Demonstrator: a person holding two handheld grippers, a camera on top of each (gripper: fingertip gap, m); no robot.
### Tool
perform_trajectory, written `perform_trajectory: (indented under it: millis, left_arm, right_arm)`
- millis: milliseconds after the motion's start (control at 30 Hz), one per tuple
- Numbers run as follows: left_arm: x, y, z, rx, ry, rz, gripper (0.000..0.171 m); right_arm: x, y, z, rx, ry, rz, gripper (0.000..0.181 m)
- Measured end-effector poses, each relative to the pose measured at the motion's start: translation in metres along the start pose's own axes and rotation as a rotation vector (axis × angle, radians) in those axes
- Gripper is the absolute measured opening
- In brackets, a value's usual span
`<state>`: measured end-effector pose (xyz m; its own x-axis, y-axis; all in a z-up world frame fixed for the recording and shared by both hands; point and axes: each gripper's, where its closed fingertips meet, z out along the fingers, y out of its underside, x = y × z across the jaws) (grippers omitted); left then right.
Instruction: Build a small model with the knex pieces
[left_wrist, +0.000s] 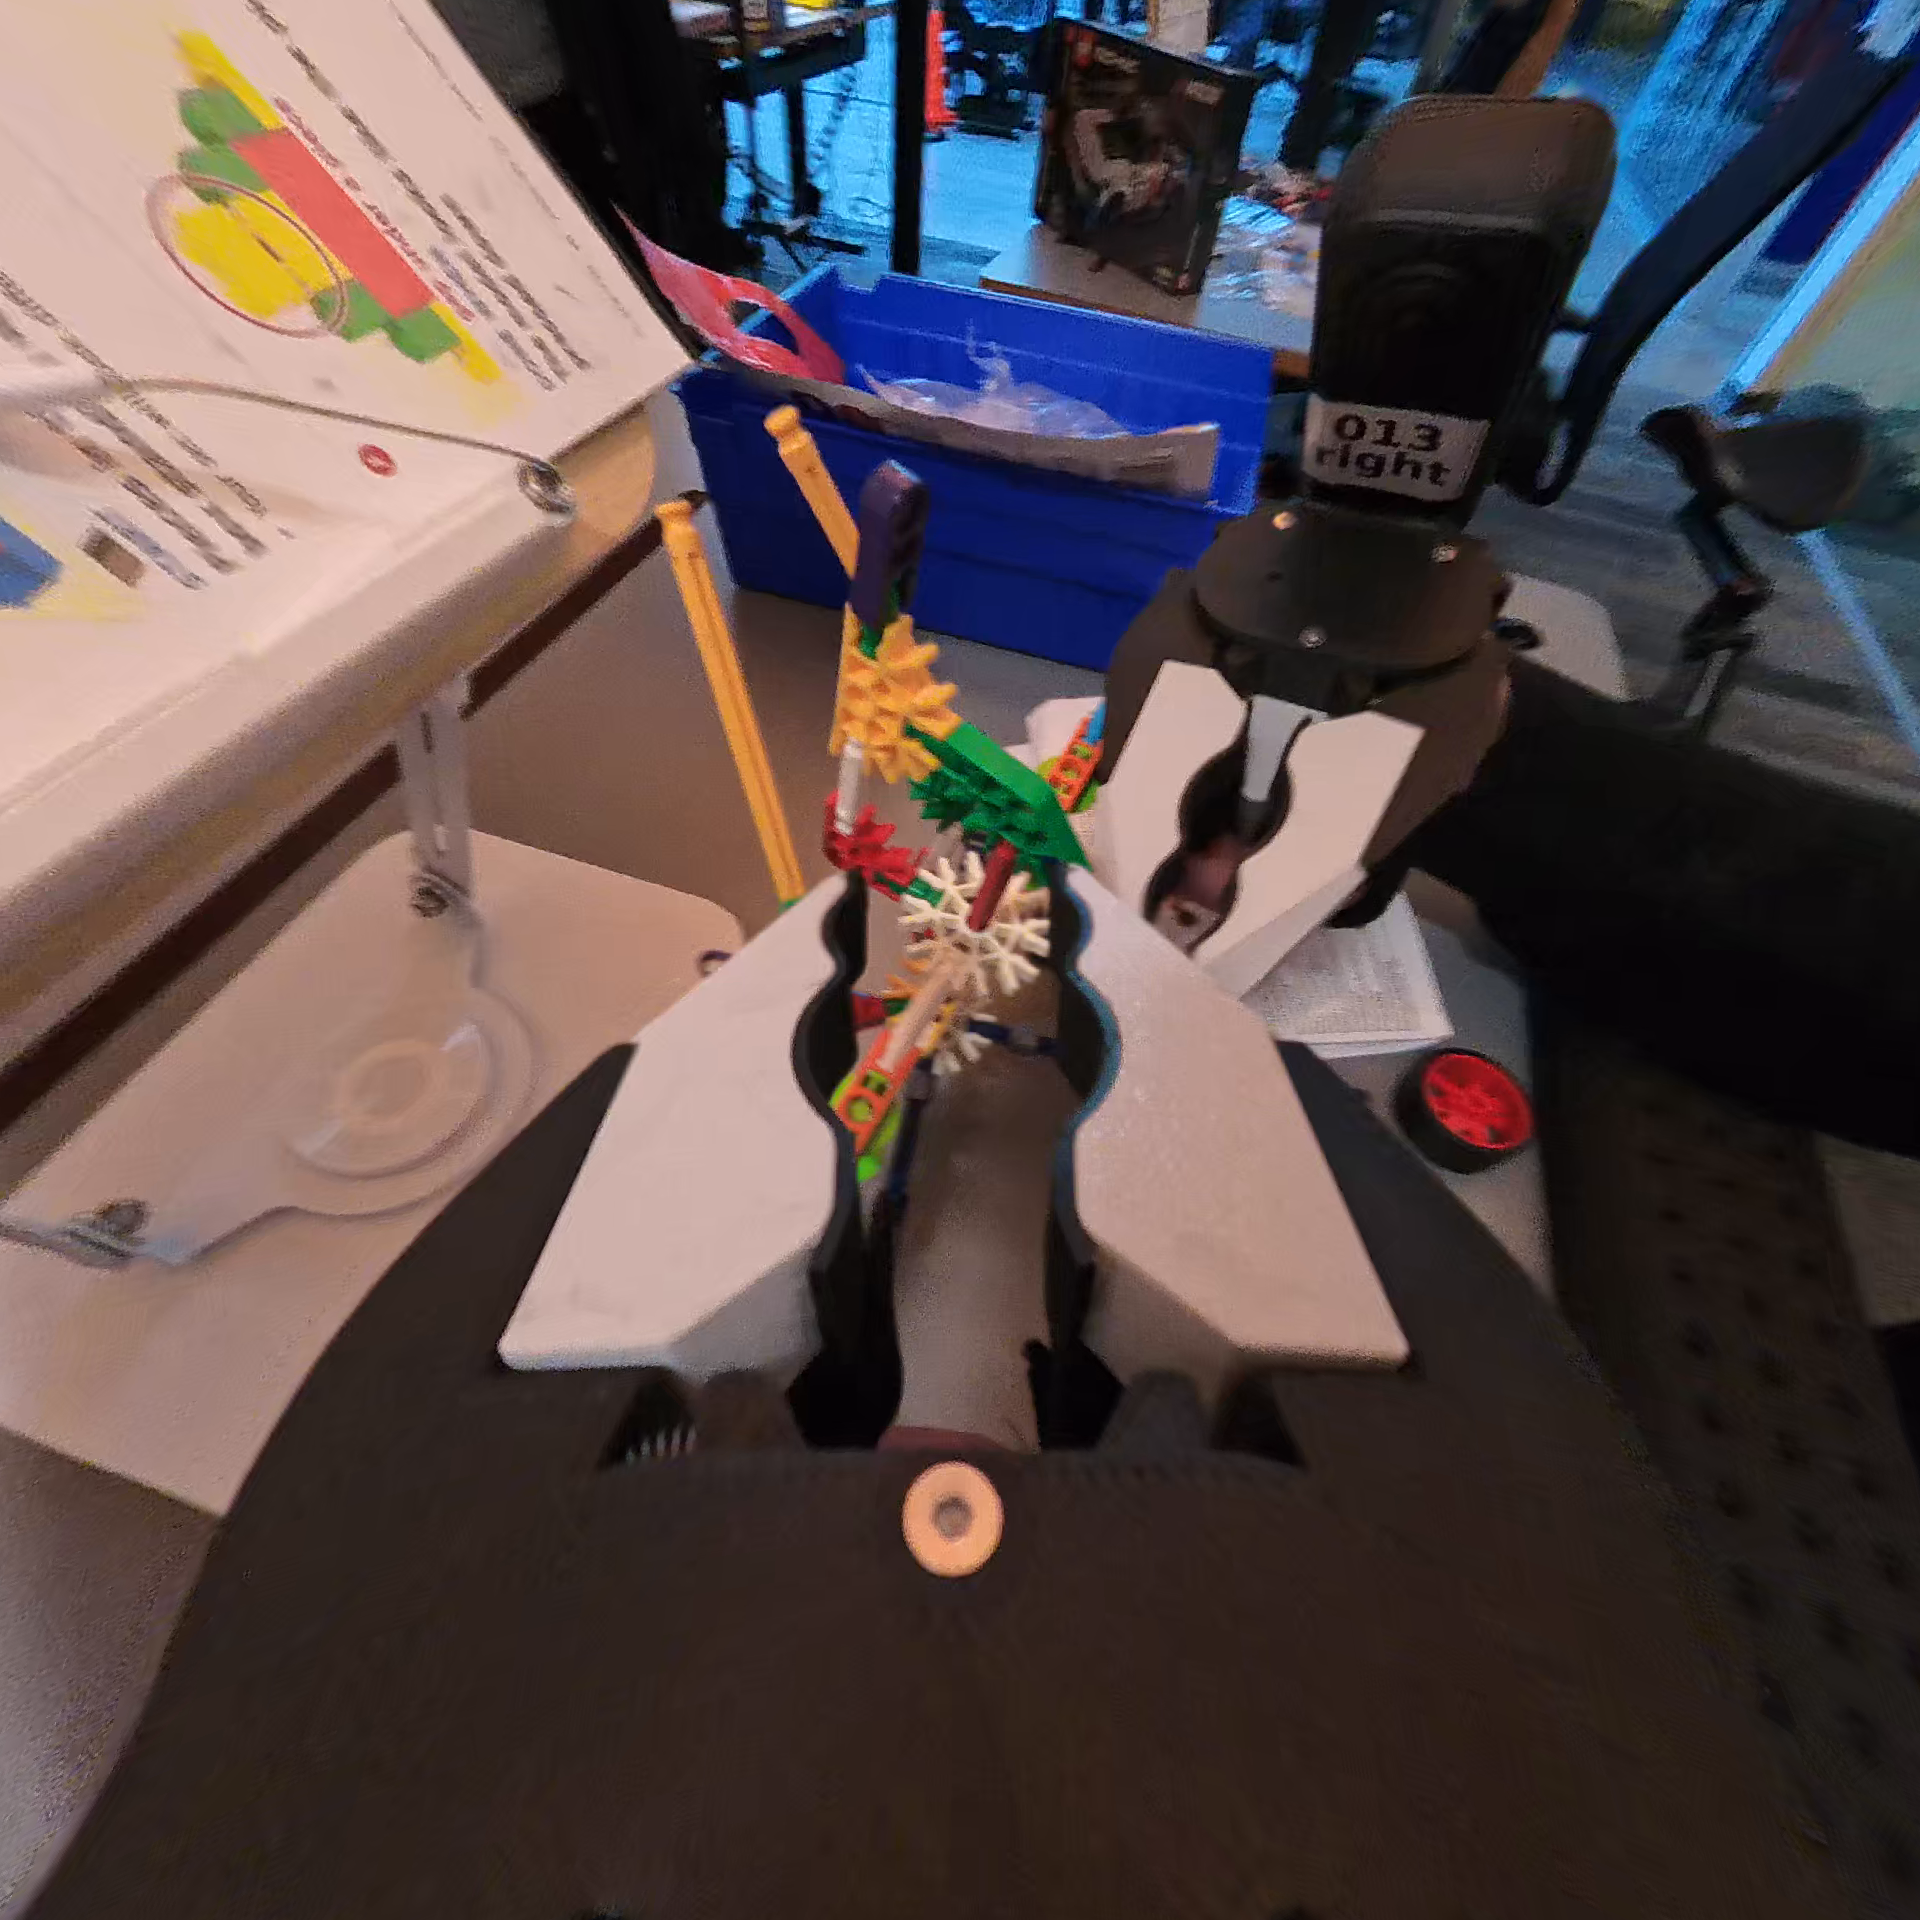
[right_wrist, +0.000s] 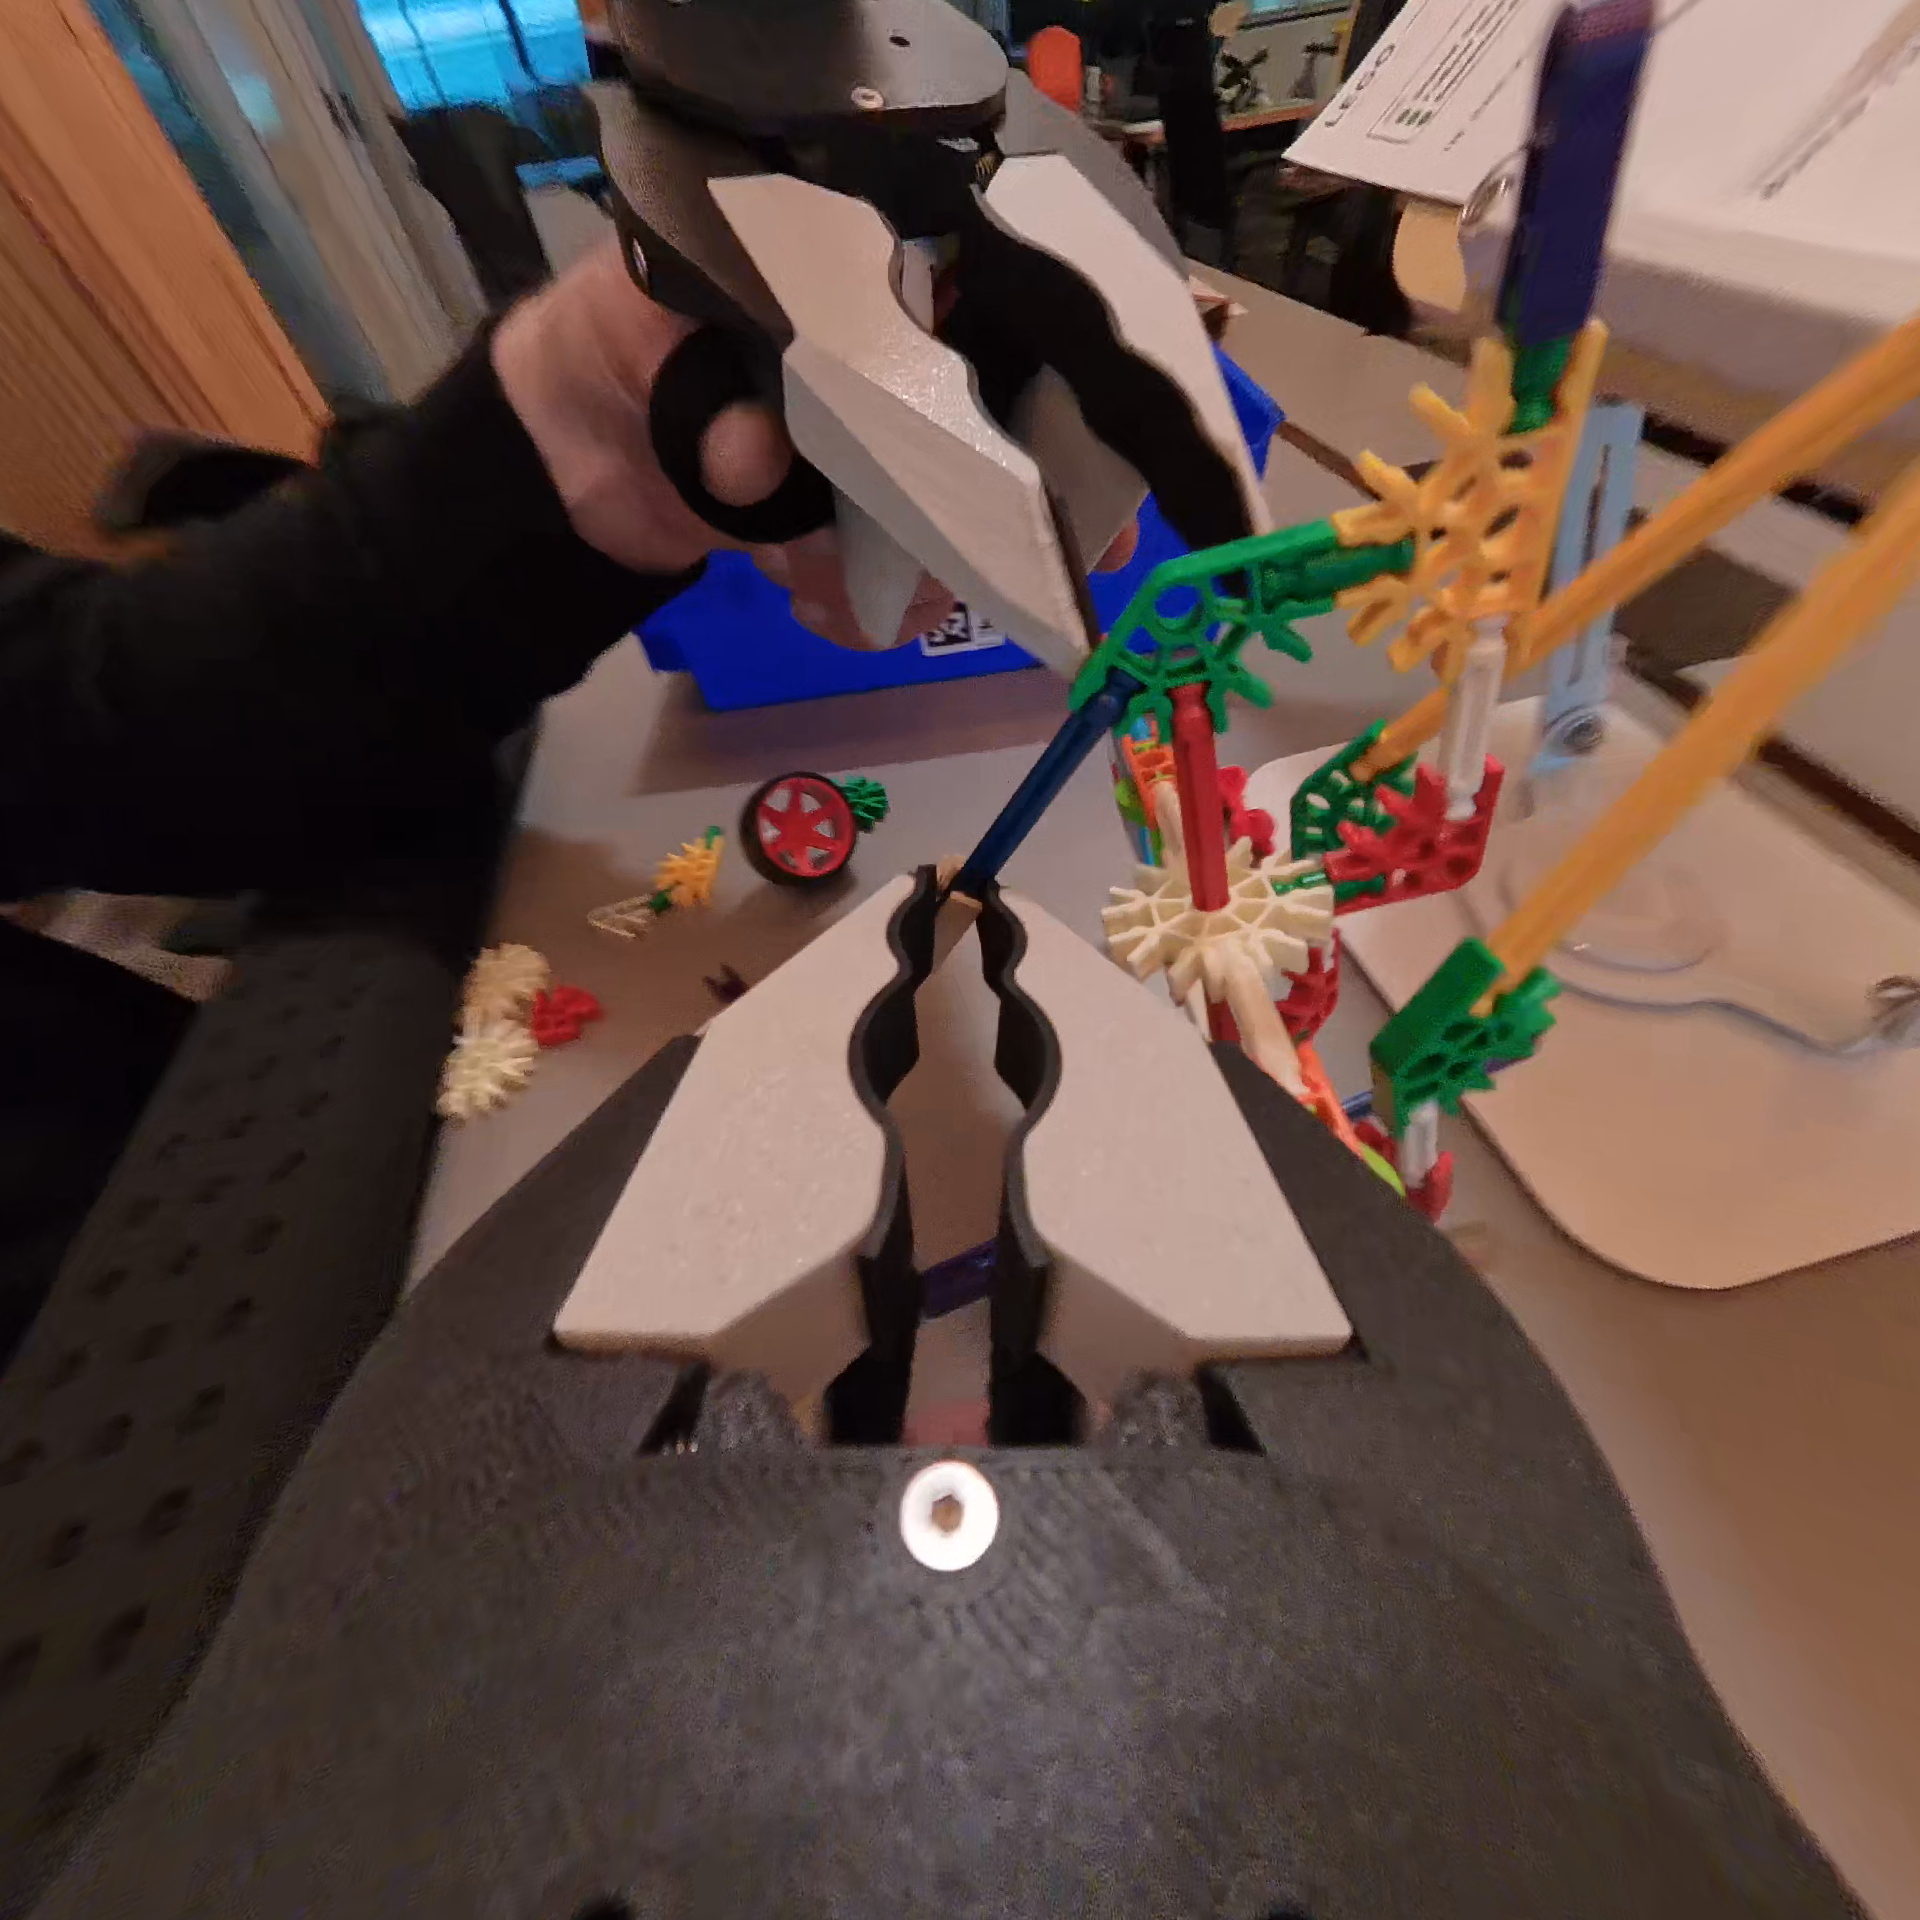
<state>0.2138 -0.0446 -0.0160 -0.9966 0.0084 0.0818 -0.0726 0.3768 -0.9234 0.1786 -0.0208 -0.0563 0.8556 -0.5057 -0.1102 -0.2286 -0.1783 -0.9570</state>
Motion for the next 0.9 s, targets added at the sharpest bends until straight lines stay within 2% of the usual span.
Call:
perform_trajectory:
  millis: [100,200,267,367,467,600,767,900]
  left_arm:
    - [0.003,0.005,-0.007,0.003,0.007,-0.045,0.042]
    - [0.009,-0.002,-0.016,0.047,0.039,-0.086,0.051]
    - [0.005,0.000,-0.018,0.038,0.001,-0.084,0.048]
    - [-0.001,0.010,-0.014,0.007,-0.069,-0.092,0.030]
    - [-0.010,0.009,-0.017,0.034,-0.153,-0.050,0.025]
    - [-0.017,-0.001,-0.020,0.092,-0.245,0.018,0.013]
    - [-0.028,-0.003,-0.019,0.147,-0.307,0.014,0.008]
    - [-0.038,-0.006,-0.025,0.191,-0.360,0.032,0.006]
  right_arm:
    - [0.001,0.004,0.008,-0.089,0.099,-0.133,0.005]
    - [-0.004,0.008,0.019,-0.156,0.141,-0.233,0.005]
    - [-0.006,0.008,0.025,-0.176,0.170,-0.297,0.005]
    - [-0.001,0.013,0.034,-0.231,0.247,-0.401,0.006]
    - [0.012,0.012,0.041,-0.230,0.348,-0.491,0.006]
    - [0.029,0.008,0.038,-0.170,0.419,-0.433,0.005]
    - [0.031,0.004,0.036,-0.147,0.442,-0.406,0.006]
    - [0.026,0.003,0.032,-0.131,0.397,-0.347,0.025]
